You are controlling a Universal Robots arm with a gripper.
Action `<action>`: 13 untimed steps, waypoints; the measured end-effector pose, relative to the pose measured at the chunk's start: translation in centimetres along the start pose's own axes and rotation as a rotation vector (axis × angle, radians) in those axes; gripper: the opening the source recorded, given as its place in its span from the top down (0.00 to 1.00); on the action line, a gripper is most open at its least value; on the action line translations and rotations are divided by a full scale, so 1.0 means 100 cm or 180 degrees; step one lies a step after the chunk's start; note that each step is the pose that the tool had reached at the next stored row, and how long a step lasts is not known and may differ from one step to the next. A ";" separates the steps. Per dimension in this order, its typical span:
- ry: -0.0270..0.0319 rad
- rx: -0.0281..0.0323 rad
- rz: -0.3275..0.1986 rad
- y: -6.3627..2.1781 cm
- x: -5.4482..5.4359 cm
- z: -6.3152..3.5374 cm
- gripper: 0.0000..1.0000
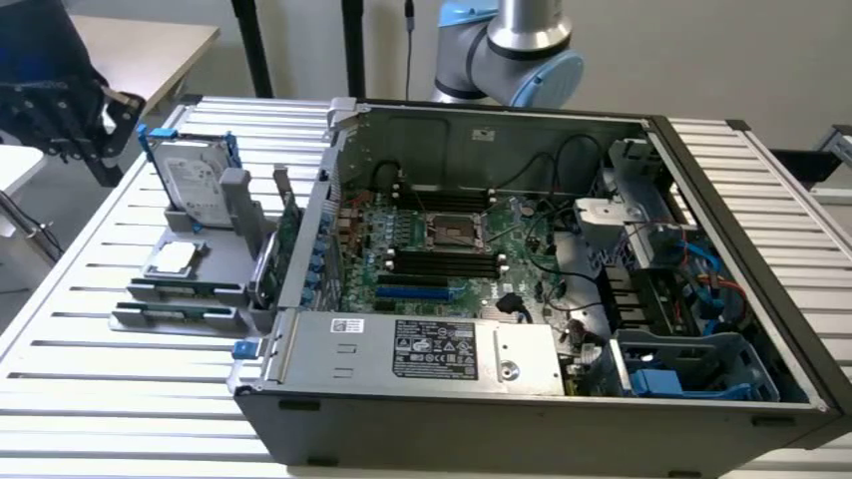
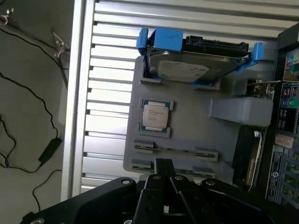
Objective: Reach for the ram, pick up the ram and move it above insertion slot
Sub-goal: 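Reach for the ram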
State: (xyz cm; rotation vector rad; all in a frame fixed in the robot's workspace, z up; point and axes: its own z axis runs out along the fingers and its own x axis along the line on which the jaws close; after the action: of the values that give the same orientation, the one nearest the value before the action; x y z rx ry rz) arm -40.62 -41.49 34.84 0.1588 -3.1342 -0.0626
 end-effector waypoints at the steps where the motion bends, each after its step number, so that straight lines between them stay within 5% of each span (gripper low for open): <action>1: 0.0002 0.0000 -0.0061 0.0000 0.000 0.0000 0.89; 13: 0.0030 0.0001 -0.0752 0.0000 0.000 0.0000 0.89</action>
State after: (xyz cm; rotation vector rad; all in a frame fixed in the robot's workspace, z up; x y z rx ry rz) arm -40.62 -41.49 34.84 0.5267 -3.0890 -0.0615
